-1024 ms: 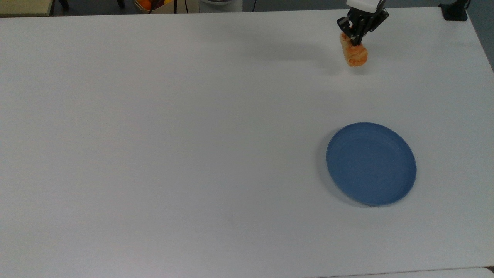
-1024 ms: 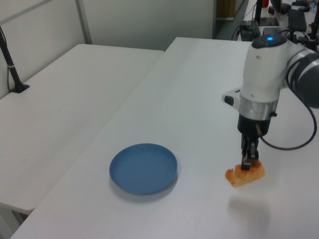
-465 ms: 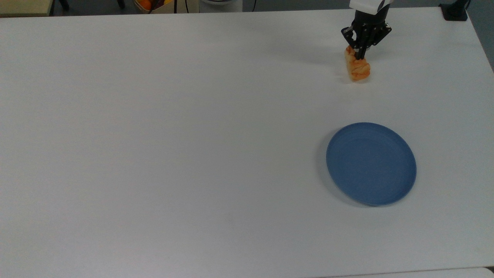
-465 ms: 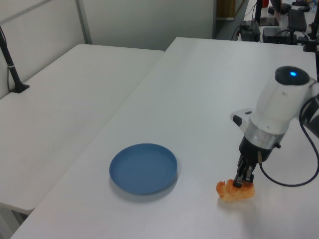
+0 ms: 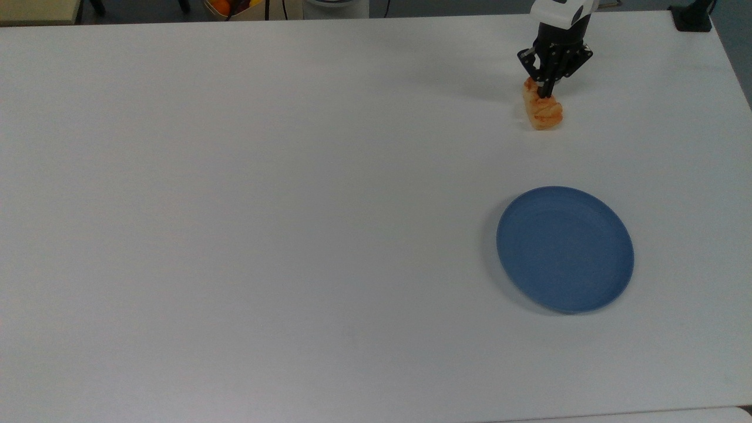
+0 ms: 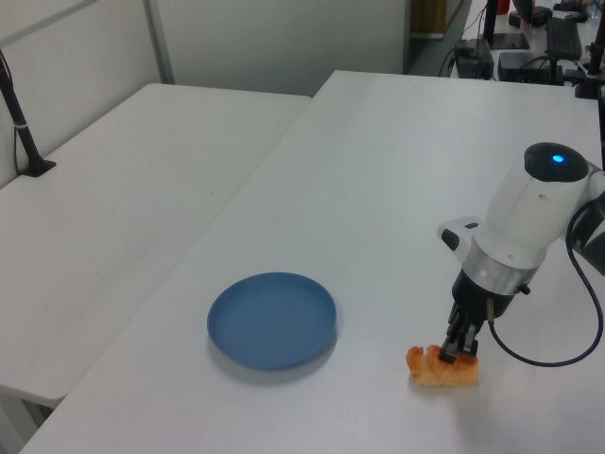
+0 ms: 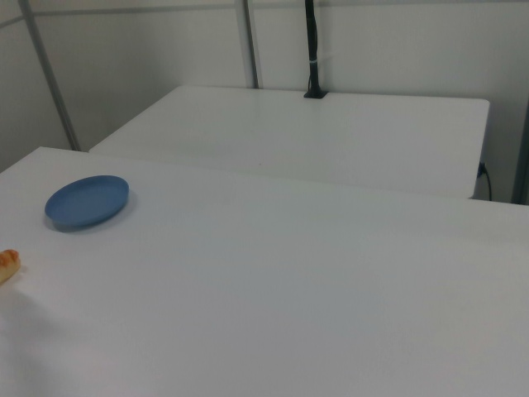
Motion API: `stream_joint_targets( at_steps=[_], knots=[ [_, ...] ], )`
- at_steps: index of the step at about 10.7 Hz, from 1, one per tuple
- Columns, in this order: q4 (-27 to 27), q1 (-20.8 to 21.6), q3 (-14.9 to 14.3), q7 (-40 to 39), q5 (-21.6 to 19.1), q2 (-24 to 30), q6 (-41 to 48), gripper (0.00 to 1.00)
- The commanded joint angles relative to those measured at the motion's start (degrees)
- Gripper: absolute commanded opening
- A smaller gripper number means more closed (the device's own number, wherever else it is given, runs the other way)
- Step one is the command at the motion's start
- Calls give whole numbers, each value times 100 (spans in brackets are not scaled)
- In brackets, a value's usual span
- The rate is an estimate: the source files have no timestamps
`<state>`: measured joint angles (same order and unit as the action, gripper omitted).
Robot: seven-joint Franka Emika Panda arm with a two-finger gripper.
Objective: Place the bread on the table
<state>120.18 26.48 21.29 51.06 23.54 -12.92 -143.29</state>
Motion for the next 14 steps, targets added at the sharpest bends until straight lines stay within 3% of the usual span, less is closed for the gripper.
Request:
stream_joint_targets(
  at_steps=[1, 2, 5, 7, 9, 10, 12, 14],
  knots=[
    [49, -28, 24, 124, 63, 79, 194, 88],
    [40, -20, 102, 115, 63, 105, 379, 100],
    [-118, -28, 279, 89, -129, 350, 1185, 100],
    [-538, -81, 297, -234, -838, 614, 1967, 100],
    [-1257, -273, 262, -1032, -1726, 798, 3186, 100],
    [-1600, -370, 166, -1445, -2052, 930, 3924, 100],
    [-2399, -415, -290, -2124, -2467, 1123, 5568, 100],
    [-2631, -415, -956, -2126, -2539, 1553, 6004, 100]
  ],
)
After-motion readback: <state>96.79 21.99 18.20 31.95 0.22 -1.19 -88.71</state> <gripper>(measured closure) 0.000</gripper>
